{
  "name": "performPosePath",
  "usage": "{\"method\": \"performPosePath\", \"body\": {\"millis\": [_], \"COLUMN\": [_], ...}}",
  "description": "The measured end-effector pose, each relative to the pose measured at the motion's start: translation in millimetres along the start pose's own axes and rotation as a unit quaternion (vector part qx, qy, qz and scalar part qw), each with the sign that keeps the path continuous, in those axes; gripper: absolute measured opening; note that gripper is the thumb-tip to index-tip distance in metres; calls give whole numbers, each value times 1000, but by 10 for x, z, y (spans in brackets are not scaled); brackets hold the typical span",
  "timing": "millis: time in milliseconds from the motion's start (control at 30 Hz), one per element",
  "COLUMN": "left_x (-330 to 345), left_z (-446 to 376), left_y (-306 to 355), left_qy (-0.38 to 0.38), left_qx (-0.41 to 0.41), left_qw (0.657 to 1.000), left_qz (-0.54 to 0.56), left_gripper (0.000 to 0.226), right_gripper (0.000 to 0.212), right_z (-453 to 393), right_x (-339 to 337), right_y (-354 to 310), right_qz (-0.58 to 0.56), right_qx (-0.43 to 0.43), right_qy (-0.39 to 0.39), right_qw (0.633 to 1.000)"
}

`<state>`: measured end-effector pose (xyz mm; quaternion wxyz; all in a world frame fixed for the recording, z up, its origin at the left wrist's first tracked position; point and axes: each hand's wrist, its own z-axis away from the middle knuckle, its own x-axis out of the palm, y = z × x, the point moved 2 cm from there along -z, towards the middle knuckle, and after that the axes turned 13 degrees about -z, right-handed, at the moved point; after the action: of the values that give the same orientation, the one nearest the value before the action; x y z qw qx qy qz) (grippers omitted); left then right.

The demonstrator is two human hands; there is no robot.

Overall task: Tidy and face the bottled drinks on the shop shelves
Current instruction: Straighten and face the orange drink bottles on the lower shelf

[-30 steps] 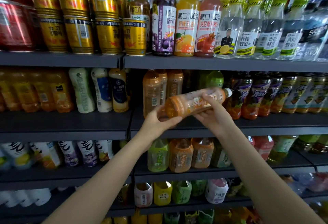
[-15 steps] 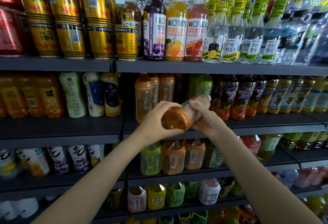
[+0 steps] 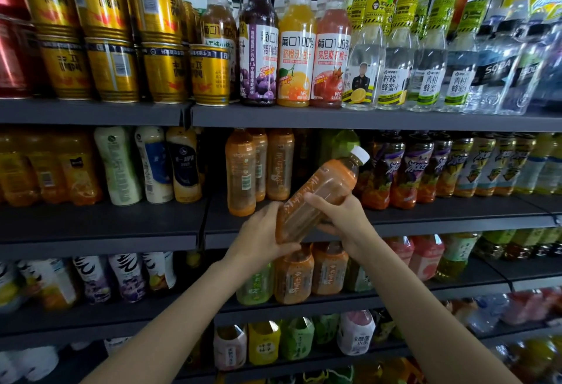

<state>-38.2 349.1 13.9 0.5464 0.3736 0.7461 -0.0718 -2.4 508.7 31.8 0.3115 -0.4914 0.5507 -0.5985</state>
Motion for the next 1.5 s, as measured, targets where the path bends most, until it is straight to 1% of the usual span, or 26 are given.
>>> {"method": "performPosePath", "body": {"millis": [100, 133, 200, 267, 300, 400, 467, 600, 733, 800, 867, 933, 1033, 1167, 1200, 1267, 1300, 1367, 1433, 1500], "left_x": [80, 100, 114, 97, 79, -21, -73, -132, -131, -103, -75, -29, 72, 161, 163, 175, 183, 213, 241, 252], "left_z": [-4, -17, -59, -104, -124, -208, -297, -519, -725, -816, -900, -960, -982, -1006, -1014, -1028, -1030, -1025, -1023, -1028], "left_y": [-19, -37, -75, -131, -176, -393, -533, -695, -776, -814, -858, -906, -960, -1031, -1053, -1085, -1096, -1088, -1076, -1085], "left_qy": [50, 59, 58, 42, 41, 98, 128, 138, 137, 141, 145, 141, 155, 186, 188, 190, 195, 208, 221, 226], "left_qx": [14, 11, 7, 5, -8, -108, -166, -223, -250, -254, -257, -264, -275, -281, -281, -281, -283, -280, -277, -274], "left_qw": [993, 991, 993, 997, 999, 989, 975, 959, 949, 947, 943, 938, 935, 935, 936, 936, 935, 933, 930, 931], "left_qz": [-107, -120, -104, -57, -32, 30, 70, 104, 132, 137, 156, 174, 163, 110, 99, 89, 89, 92, 92, 86], "left_gripper": [80, 80, 77, 73, 71, 57, 53, 62, 77, 74, 66, 61, 56, 57, 59, 61, 62, 63, 63, 62], "right_gripper": [37, 40, 53, 61, 64, 65, 68, 69, 66, 65, 64, 58, 53, 56, 55, 46, 42, 45, 52, 56], "right_z": [-60, -82, -136, -196, -238, -386, -497, -749, -1009, -1118, -1187, -1250, -1322, -1308, -1293, -1294, -1331, -1478, -1679, -1879], "right_x": [18, 18, 4, -12, -8, 78, 161, 359, 632, 700, 700, 663, 621, 557, 496, 293, 187, 17, -26, 38], "right_y": [26, 37, 63, 60, 51, 17, 31, 71, 194, 273, 320, 366, 433, 488, 498, 498, 490, 508, 525, 527], "right_qz": [-40, -48, -41, 14, 67, 209, 250, 248, 268, 261, 252, 227, 180, 204, 193, 124, 98, 132, 200, 245], "right_qx": [13, 12, -1, -39, -65, -129, -143, -136, -131, -140, -139, -126, -110, -161, -171, -178, -181, -174, -164, -171], "right_qy": [-2, -8, -23, -38, -44, -60, -65, -53, -62, -64, -69, -88, -117, -90, -64, 29, 74, 132, 137, 116], "right_qw": [999, 999, 999, 998, 995, 967, 955, 958, 952, 953, 955, 962, 970, 961, 964, 976, 976, 967, 956, 947]}}
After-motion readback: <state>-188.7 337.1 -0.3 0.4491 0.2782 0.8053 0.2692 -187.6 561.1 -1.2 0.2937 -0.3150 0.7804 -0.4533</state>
